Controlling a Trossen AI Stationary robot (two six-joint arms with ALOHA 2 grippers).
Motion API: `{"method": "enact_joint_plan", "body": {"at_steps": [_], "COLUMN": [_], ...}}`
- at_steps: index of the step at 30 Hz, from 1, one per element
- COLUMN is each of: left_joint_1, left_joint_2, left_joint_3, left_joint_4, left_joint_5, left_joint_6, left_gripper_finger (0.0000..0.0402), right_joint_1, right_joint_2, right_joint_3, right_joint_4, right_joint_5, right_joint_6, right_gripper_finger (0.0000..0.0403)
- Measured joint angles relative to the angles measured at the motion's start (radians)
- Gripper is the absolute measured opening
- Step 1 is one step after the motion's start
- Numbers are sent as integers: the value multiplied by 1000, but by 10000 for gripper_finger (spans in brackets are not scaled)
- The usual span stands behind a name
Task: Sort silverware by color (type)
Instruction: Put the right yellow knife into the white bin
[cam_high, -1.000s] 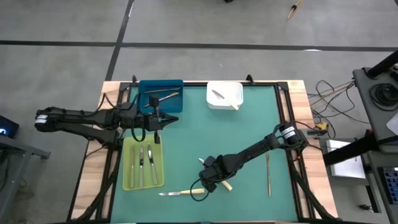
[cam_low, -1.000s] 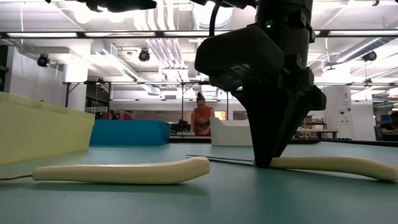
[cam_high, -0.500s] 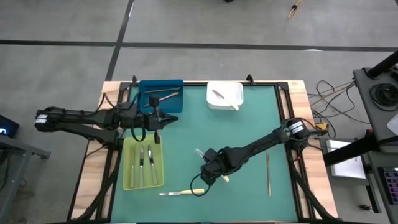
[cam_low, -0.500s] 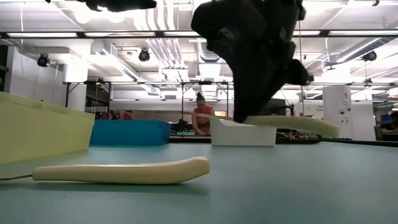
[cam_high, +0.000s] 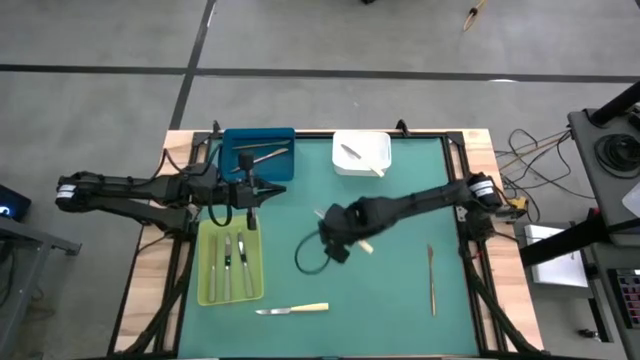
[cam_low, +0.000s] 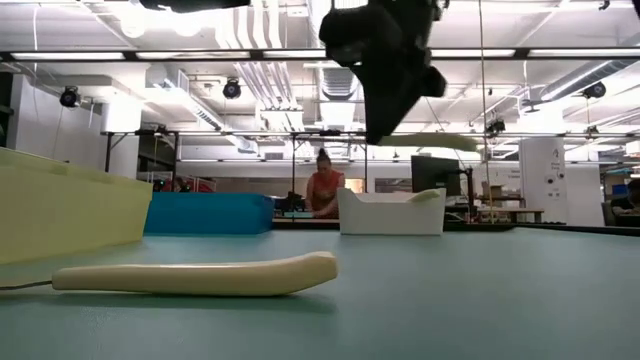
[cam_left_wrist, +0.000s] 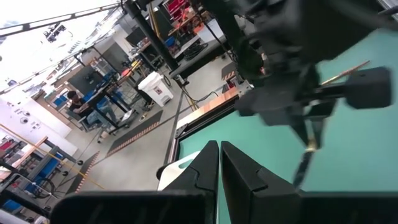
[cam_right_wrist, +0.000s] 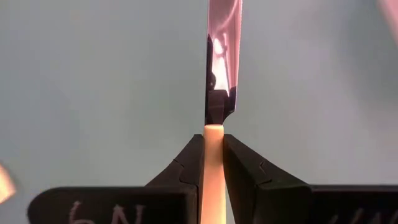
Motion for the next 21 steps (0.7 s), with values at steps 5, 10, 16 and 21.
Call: {"method": "enact_joint_plan", "body": {"at_steps": [5, 10, 16, 21], "left_joint_1": [0, 0, 0, 0], "left_joint_2": [-2, -2, -2, -2], "left_joint_3": [1, 1, 1, 1], "left_joint_4": [0, 0, -1, -1], "left_joint_5": [0, -1, -1, -2], "left_joint_6": [-12, -36, -49, -49], "left_gripper_finger": [0, 0, 0, 0], "right_joint_1": [-96, -208, -360, -489], "right_joint_2": [0, 3, 6, 7], "right_joint_3": [103, 190, 260, 268], "right_joint_4": [-138, -261, -365, -396], "right_joint_5": [12, 18, 38, 40], "right_joint_6": [-168, -341, -520, -640], "right_gripper_finger": [34, 34, 34, 34]}}
